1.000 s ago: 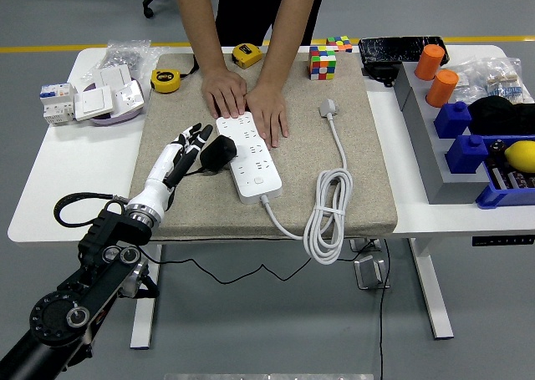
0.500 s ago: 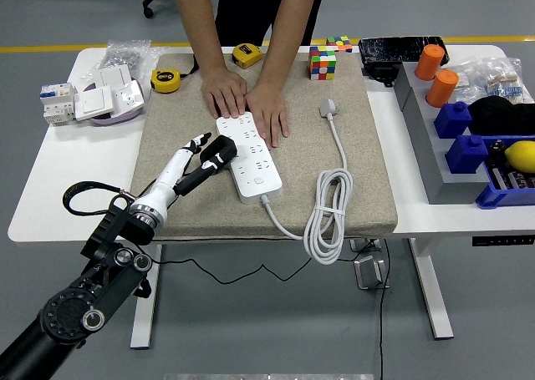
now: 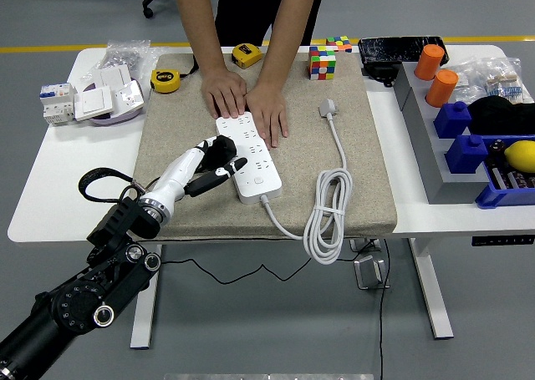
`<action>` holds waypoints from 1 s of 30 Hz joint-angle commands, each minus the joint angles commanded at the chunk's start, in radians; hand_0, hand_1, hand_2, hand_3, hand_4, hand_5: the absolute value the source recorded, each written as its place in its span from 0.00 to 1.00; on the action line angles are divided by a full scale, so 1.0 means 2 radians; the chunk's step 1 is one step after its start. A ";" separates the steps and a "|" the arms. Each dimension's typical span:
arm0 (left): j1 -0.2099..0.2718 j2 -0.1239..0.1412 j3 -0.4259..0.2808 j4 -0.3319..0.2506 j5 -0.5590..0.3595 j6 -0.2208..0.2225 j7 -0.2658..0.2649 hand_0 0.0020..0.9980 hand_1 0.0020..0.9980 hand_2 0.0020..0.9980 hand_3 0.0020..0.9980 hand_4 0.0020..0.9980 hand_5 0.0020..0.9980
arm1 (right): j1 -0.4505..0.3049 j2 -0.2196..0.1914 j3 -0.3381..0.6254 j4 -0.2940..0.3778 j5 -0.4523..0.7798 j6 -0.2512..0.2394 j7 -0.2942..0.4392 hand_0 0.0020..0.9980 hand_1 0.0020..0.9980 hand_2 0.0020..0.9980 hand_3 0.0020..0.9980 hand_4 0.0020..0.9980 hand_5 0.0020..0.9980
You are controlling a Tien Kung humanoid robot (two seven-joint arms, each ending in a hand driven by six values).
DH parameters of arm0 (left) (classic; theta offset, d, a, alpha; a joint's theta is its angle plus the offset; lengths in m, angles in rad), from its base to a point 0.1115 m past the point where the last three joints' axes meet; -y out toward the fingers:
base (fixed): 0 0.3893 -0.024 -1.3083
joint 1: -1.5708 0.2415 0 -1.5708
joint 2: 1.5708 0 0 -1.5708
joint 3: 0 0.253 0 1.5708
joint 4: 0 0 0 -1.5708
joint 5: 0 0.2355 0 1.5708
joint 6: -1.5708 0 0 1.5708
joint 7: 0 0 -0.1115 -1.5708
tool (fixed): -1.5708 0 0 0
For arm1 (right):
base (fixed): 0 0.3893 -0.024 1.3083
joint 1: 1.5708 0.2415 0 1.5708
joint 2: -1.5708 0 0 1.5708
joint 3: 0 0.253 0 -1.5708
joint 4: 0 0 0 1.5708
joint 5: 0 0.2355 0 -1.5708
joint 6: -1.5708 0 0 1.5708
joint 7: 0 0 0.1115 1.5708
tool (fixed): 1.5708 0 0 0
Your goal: Pick up the plug,place it near the board,insert it into the board,press the button
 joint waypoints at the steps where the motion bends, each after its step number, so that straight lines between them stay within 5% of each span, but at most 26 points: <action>1: 0.000 0.000 0.001 0.000 0.001 0.000 0.001 1.00 1.00 1.00 0.96 1.00 1.00 | 0.000 0.000 0.000 0.000 0.000 0.000 0.000 0.98 0.92 0.86 0.86 1.00 0.92; 30: -0.033 0.008 0.059 0.001 0.018 -0.004 0.008 1.00 1.00 0.99 0.95 1.00 1.00 | 0.004 -0.002 -0.001 0.000 0.002 -0.001 0.000 0.98 0.91 0.86 0.86 1.00 0.92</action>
